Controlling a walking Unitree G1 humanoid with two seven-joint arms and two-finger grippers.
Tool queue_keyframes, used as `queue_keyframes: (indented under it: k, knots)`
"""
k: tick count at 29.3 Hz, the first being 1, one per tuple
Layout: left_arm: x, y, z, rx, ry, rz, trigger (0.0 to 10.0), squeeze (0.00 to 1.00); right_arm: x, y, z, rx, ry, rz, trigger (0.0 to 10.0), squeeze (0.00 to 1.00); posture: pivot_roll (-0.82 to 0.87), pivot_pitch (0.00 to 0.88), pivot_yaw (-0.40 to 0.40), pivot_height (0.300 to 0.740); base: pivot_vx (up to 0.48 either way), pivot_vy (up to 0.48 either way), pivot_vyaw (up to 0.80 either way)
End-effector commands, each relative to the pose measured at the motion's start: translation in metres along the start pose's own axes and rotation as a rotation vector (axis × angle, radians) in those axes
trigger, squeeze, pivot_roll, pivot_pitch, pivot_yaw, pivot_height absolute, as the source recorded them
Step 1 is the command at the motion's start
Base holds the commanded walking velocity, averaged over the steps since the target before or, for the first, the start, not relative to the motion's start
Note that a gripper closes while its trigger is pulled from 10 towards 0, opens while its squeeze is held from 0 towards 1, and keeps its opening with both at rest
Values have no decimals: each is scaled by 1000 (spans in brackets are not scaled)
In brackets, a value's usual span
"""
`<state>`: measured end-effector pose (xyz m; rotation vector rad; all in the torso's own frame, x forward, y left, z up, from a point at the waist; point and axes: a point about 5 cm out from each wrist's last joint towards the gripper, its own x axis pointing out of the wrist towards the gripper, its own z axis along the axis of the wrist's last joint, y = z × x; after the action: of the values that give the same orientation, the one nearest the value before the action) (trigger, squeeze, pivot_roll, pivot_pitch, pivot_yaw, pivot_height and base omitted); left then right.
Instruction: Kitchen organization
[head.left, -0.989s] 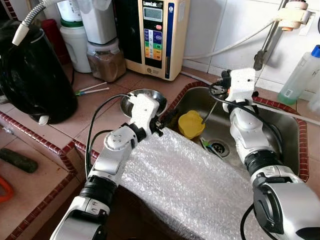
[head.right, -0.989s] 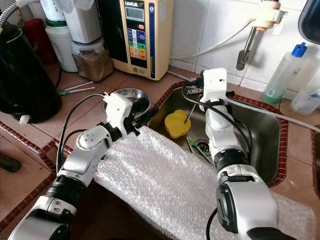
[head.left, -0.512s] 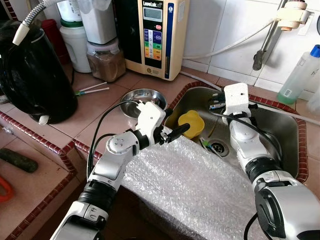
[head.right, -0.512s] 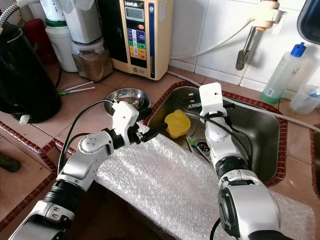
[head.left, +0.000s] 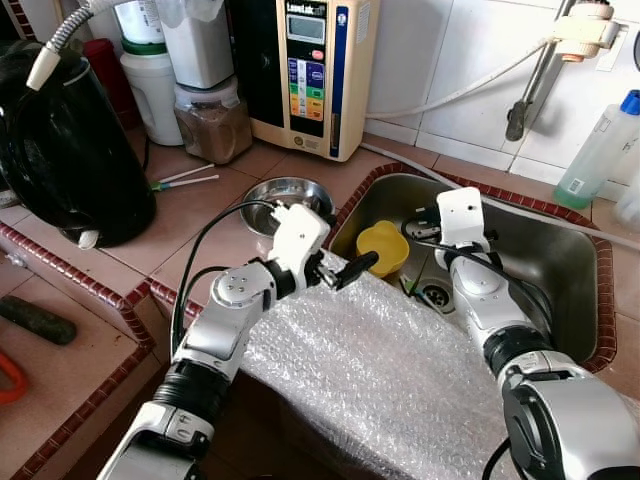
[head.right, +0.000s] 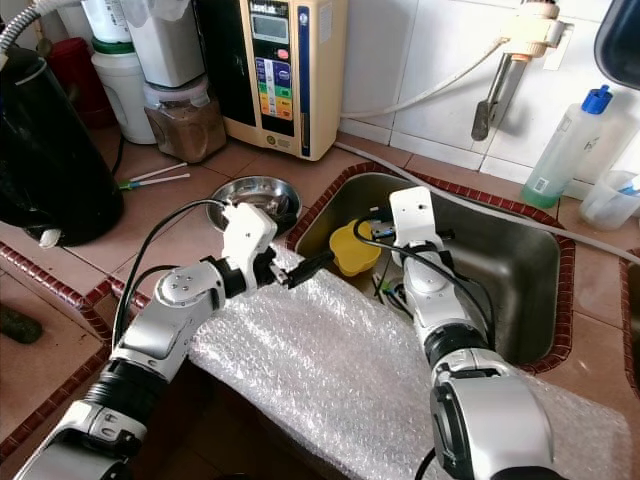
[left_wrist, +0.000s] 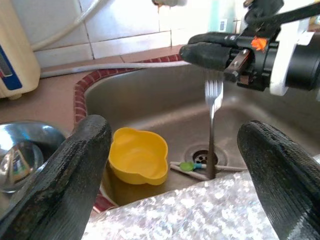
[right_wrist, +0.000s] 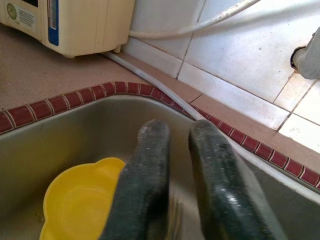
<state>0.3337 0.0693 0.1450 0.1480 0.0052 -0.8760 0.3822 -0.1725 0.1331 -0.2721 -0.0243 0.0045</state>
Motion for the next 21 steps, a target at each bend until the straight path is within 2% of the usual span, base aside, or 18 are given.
queue_keyframes:
  k: [1,13,18,21]
  knots:
    - [1,-1,0,9,12,-2,10000,1000,-1,1,-3,15,20,2,10000,1000,180,0,5,740,0,0,0]
    - [3,2,0,11,8,40,10000,1000,-2,-2,-5,36,26,4,10000,1000,172,0,3,740,0,0,0]
    - [0,18,6,19,-30,182,10000,1000,1,-1,2,65,1,11,10000,1000,166,0,-1,740,0,0,0]
    - [-2,29,11,-4,-62,262,10000,1000,2,-1,6,81,-24,15,10000,1000,162,0,-3,740,0,0,0]
